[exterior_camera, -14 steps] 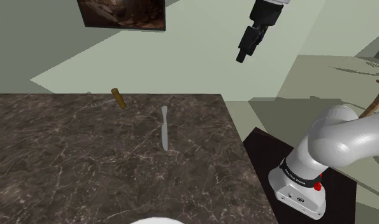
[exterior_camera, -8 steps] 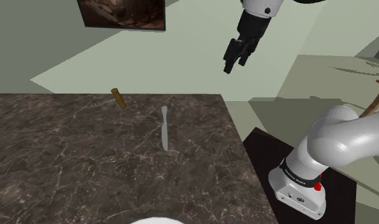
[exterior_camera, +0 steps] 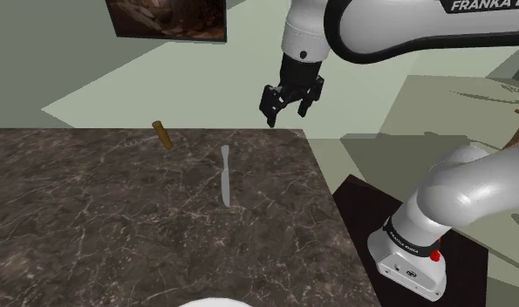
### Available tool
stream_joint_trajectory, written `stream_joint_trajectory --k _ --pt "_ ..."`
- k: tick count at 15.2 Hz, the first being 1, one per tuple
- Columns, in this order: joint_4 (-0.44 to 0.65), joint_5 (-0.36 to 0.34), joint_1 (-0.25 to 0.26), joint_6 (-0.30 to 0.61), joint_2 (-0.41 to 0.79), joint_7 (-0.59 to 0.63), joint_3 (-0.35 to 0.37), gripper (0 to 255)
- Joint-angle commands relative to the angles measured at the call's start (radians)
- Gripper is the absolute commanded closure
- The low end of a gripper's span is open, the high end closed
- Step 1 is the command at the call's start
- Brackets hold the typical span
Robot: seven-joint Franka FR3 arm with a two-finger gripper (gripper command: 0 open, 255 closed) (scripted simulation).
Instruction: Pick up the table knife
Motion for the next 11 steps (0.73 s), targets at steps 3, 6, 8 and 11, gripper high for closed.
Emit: stream_joint_trajectory --k 3,6,8,11 --pt "0.046 -0.021 -0.065 0.055 0.112 0.234 0.152 0" --pt "0.11 -0.077 -0.138 0.088 0.235 0.419 0.277 0" --pt "0.163 -0.141 -0.194 0.102 0.335 0.556 0.367 0" --pt "0.259 -0.303 -0.271 0.098 0.535 0.799 0.506 0"
